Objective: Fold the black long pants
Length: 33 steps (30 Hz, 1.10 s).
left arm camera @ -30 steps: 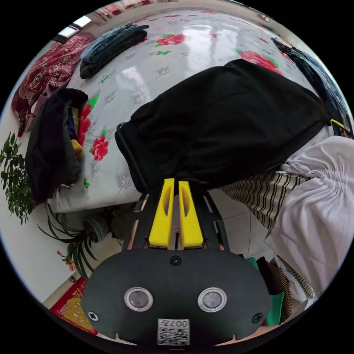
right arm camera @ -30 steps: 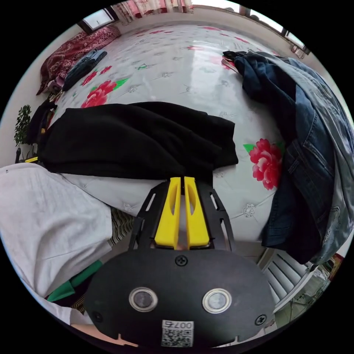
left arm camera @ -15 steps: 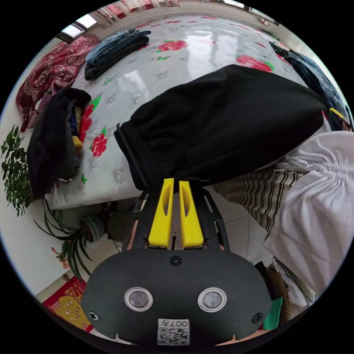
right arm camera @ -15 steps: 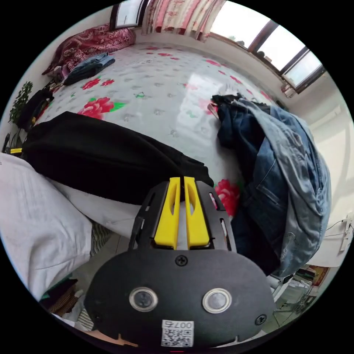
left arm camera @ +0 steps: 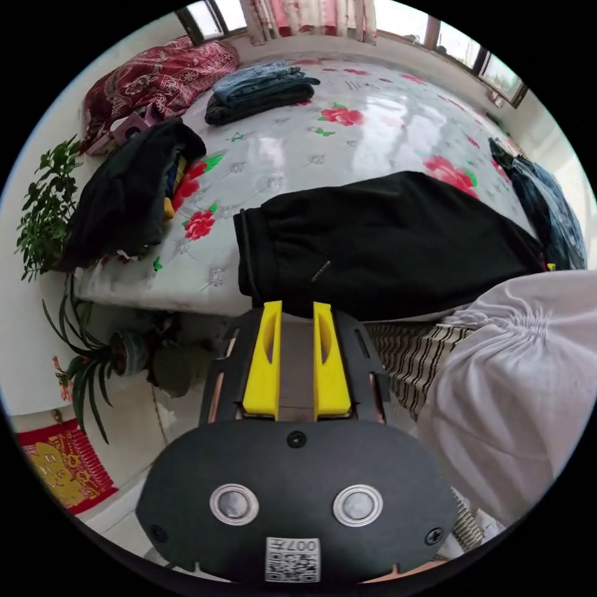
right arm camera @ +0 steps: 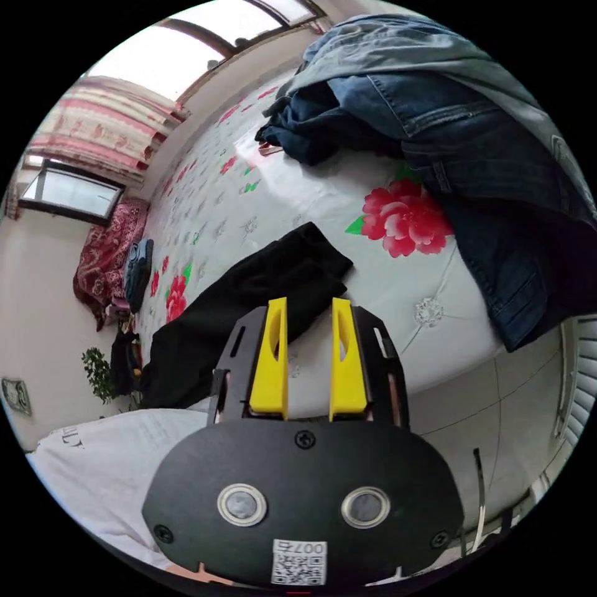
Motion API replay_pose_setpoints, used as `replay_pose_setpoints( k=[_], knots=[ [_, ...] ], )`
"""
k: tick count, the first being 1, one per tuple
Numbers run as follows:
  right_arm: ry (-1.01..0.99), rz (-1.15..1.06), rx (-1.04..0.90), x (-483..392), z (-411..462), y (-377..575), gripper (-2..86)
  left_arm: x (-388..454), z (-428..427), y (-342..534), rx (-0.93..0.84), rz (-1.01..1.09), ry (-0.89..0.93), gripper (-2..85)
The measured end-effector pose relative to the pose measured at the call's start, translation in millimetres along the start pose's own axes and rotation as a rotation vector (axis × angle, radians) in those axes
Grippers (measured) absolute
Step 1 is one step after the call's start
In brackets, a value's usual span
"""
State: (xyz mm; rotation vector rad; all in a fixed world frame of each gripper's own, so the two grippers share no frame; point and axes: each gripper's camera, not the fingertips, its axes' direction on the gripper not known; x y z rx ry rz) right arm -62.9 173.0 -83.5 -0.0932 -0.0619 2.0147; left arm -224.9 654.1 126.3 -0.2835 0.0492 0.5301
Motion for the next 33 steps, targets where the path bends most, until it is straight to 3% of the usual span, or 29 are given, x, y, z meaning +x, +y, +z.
replay_pose_setpoints(
  k=[5,6,8,13,18,20,25,30,33],
  knots=[
    [-0.053,0.164,-0.068,49.4,8.4,-22.4,1.9,11.8,14.3,-18.4,-0.010,-0.044,0.044,5.5],
    [-0.009,0.150,-0.089,49.2,7.0,-28.6,1.2,9.0,30.1,-26.5,-0.100,-0.079,-0.016,0.9],
    [0.058,0.072,-0.040,38.6,-12.3,-37.8,0.5,1.6,48.9,-34.9,-0.233,-0.079,-0.124,-0.3],
    [0.067,-0.142,0.164,13.3,-96.9,-58.6,0.1,-46.6,23.6,-35.7,-0.265,-0.035,-0.095,-0.9],
    [0.161,0.016,-0.039,80.4,-42.6,-69.8,1.3,-114.6,-23.0,-0.6,-0.172,-0.139,-0.006,-0.7],
    [0.137,0.094,-0.016,105.6,-43.2,-60.0,2.6,-154.4,-55.0,29.2,-0.114,-0.249,-0.002,-0.2],
    [-0.148,0.223,0.127,163.1,-72.8,-15.5,7.2,-257.2,-110.1,116.5,0.104,-0.564,0.203,7.7],
    [-0.276,0.327,0.065,194.2,-35.0,14.5,8.7,-364.9,-93.8,172.6,0.241,-0.840,0.538,15.3],
    [-0.329,0.325,0.107,192.3,-15.9,18.2,8.0,-401.4,-84.7,174.0,0.285,-0.900,0.607,16.3]
  ],
)
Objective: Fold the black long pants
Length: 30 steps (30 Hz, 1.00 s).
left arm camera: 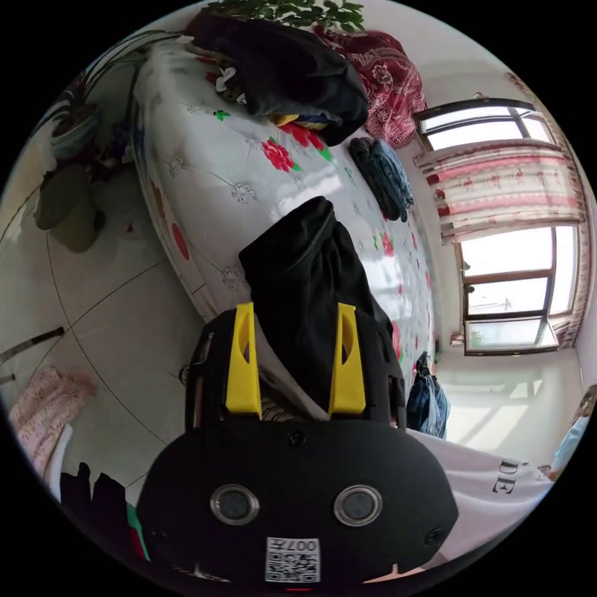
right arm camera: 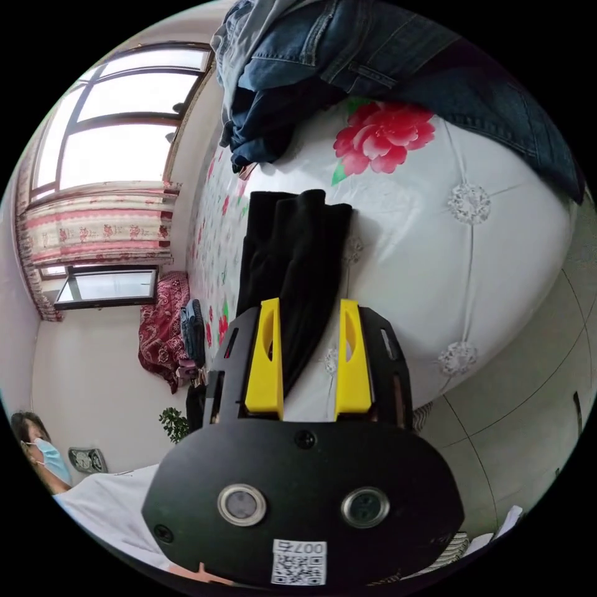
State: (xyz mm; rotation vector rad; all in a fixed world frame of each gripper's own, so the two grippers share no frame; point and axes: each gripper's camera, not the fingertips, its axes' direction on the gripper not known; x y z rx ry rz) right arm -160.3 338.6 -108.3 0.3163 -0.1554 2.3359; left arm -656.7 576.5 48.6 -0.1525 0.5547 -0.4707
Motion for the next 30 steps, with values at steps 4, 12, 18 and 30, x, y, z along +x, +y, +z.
replay_pose_setpoints(
  k=[4,12,18,30],
  knots=[
    [-0.031,0.047,0.061,9.3,31.5,4.9,4.1,-29.5,14.0,-44.4,-0.084,-0.076,-0.010,15.2],
    [-0.170,0.015,0.090,-22.4,36.7,23.9,0.0,-53.7,-40.0,-69.8,-0.052,-0.139,0.016,6.5],
    [0.076,-0.846,-0.093,-241.7,97.0,120.8,0.0,-70.4,-63.6,-74.6,-0.020,-0.140,0.057,6.0],
    [0.319,-1.461,-1.103,-234.2,462.6,444.2,4.2,-90.8,-68.5,-65.2,-0.013,-0.129,0.111,5.7]
  ],
)
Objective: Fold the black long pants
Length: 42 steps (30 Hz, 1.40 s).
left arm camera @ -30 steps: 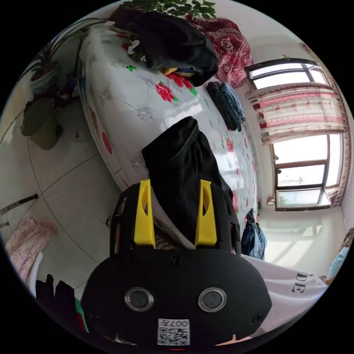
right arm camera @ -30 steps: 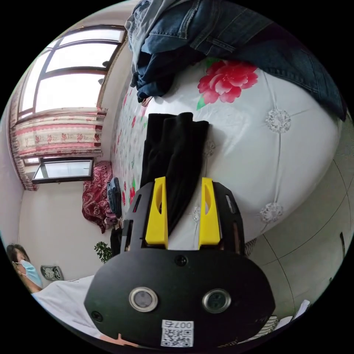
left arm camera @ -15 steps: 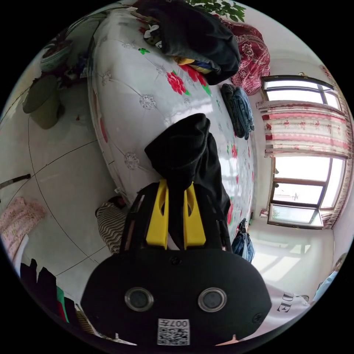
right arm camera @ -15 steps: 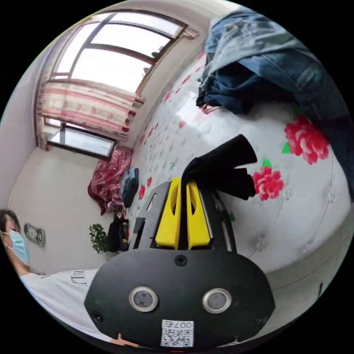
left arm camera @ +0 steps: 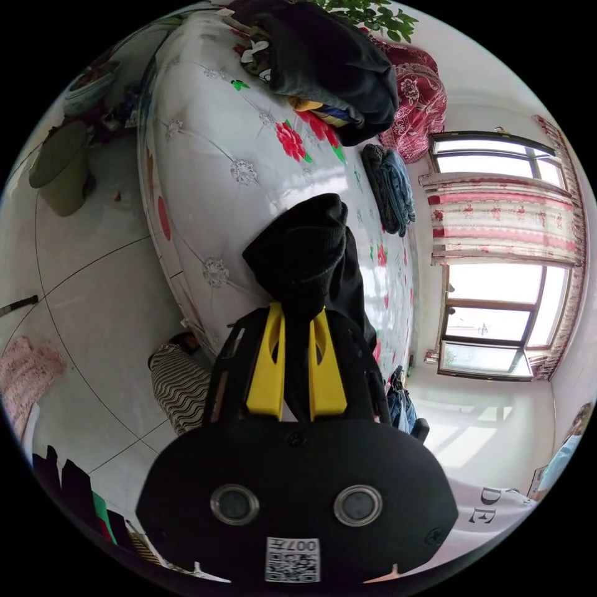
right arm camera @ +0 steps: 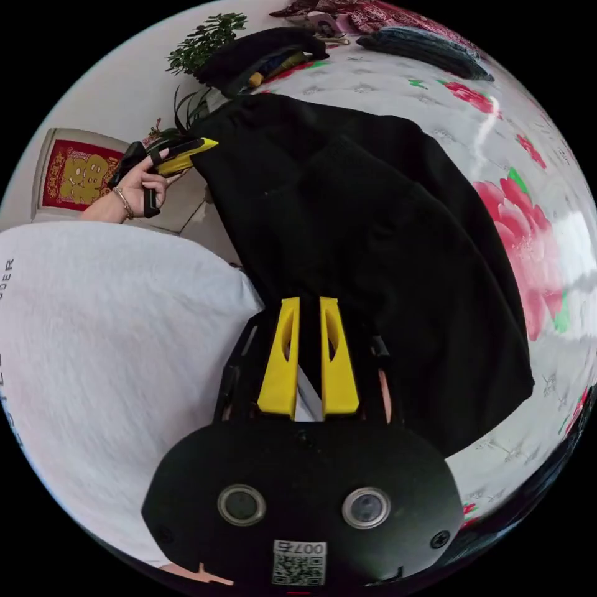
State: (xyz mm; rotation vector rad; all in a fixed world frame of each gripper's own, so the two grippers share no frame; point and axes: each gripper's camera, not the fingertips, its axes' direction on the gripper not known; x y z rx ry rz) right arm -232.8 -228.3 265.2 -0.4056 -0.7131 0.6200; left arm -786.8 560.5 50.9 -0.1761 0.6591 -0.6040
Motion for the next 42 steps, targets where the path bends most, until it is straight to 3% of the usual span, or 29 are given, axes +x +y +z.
replay_pose_setpoints(
  k=[5,10,13,15,18,21,22,24,26,27,30,37,42],
  knots=[
    [-0.076,0.008,0.134,12.3,-24.0,8.2,5.7,5.7,11.7,20.6,0.013,0.000,0.004,5.4],
    [-0.213,0.178,0.359,60.1,-46.0,37.0,7.3,19.9,25.0,56.9,0.056,-0.068,0.028,4.9],
    [-0.219,0.262,0.411,85.5,-44.0,53.5,7.9,60.0,34.6,87.7,0.094,0.002,-0.030,4.8],
    [-0.225,0.299,0.435,100.8,-44.6,65.6,8.2,108.1,45.4,105.3,0.100,0.169,-0.064,4.8],
    [-0.205,0.362,0.500,128.5,-55.7,94.3,8.5,218.1,79.6,153.5,0.065,0.605,-0.115,4.8],
    [-0.149,0.449,0.586,160.8,-75.3,136.2,8.8,340.0,151.8,264.1,-0.067,1.155,-0.128,4.8],
    [-0.125,0.495,0.627,174.5,-83.0,156.8,8.8,354.6,166.4,285.8,-0.100,1.232,-0.118,4.8],
    [-0.089,0.572,0.689,196.1,-91.1,190.4,8.9,386.0,215.9,352.3,-0.228,1.454,-0.055,5.0],
    [-0.056,0.664,0.733,219.1,-92.6,224.0,8.9,396.8,300.5,425.9,-0.491,1.602,0.046,5.7],
    [-0.054,0.725,0.749,235.1,-89.5,244.8,8.9,392.9,345.4,453.4,-0.617,1.614,0.056,6.2],
    [-0.076,0.822,0.764,265.8,-75.1,283.1,8.9,380.9,411.9,481.1,-0.748,1.589,-0.036,6.2],
    [-0.285,0.895,0.753,323.8,-19.9,331.0,9.3,319.0,420.6,378.0,-0.549,1.227,-0.102,8.5],
    [-0.335,0.908,0.673,361.4,10.0,336.9,9.1,232.3,457.8,296.3,-0.551,0.923,-0.164,12.3]
  ],
)
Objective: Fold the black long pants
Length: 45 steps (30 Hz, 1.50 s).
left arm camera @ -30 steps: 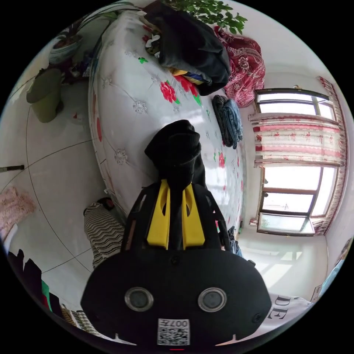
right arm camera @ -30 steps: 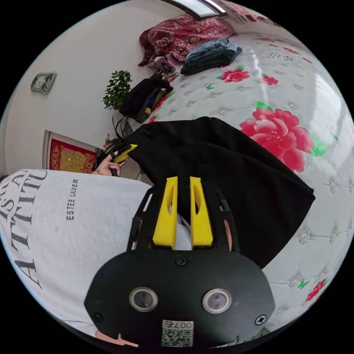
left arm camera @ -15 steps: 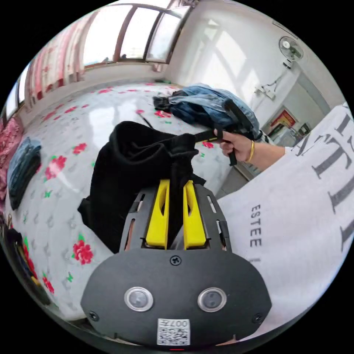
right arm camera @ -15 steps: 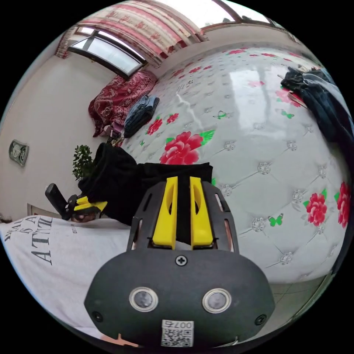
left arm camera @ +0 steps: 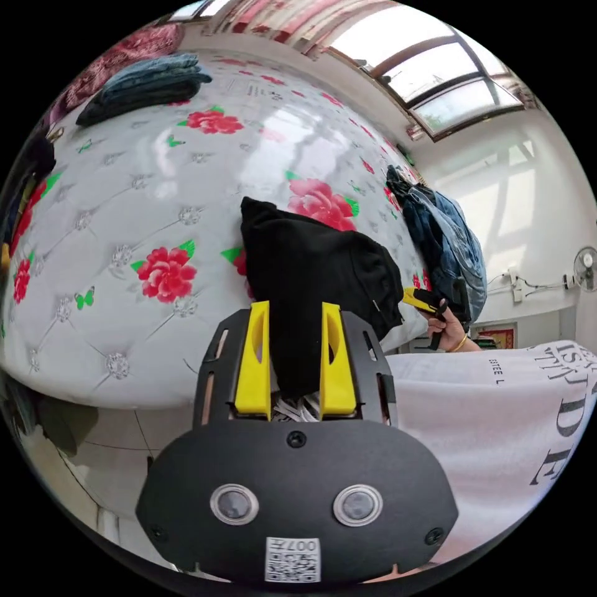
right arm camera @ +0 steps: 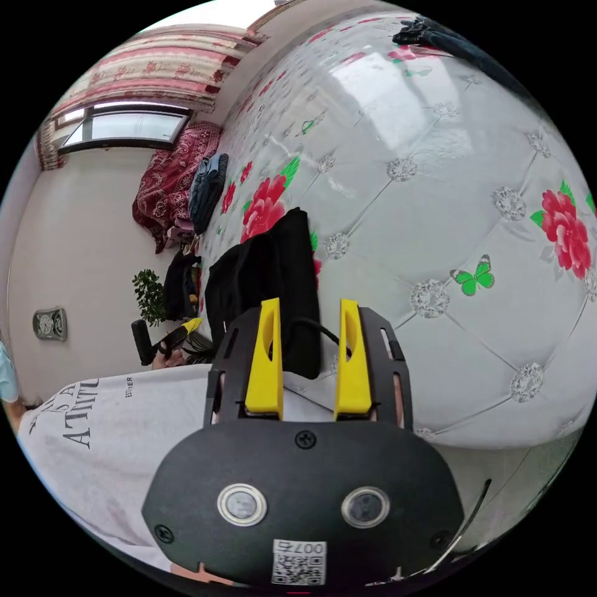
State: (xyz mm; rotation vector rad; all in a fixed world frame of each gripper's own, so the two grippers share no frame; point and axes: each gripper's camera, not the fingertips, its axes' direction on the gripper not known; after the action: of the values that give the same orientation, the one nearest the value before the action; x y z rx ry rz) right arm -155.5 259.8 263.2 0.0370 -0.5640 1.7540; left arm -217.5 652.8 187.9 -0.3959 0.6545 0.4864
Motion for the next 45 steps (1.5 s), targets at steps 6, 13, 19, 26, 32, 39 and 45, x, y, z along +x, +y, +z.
replay_pose_setpoints(
  k=[6,13,19,26,32,39,45],
  knots=[
    [-0.046,-0.002,-0.081,27.1,27.3,-29.6,6.6,-63.9,111.4,-25.8,-0.150,-0.089,0.154,14.5],
    [0.009,-0.077,-0.227,-0.8,63.1,-59.3,2.5,-87.2,127.8,-65.7,-0.188,-0.019,0.139,7.3],
    [-0.068,-0.247,-0.169,-92.4,56.8,-113.2,1.3,-119.9,77.2,-129.3,-0.077,0.042,0.162,6.2],
    [-0.142,-0.460,-0.085,-253.5,94.3,-249.5,0.8,-226.5,-61.7,-277.9,0.142,0.107,0.096,6.1],
    [-0.168,-0.605,0.000,-432.7,176.9,-387.3,0.8,-343.7,-189.8,-406.3,0.341,0.070,-0.037,7.1],
    [0.179,-0.541,-0.014,-483.8,340.0,-465.2,0.5,-501.8,-120.5,-400.7,0.286,-0.228,-0.357,9.1],
    [0.533,-0.666,-0.327,-326.7,426.1,-305.8,0.3,-429.0,91.9,-210.7,0.085,0.036,-0.553,2.2]
  ],
)
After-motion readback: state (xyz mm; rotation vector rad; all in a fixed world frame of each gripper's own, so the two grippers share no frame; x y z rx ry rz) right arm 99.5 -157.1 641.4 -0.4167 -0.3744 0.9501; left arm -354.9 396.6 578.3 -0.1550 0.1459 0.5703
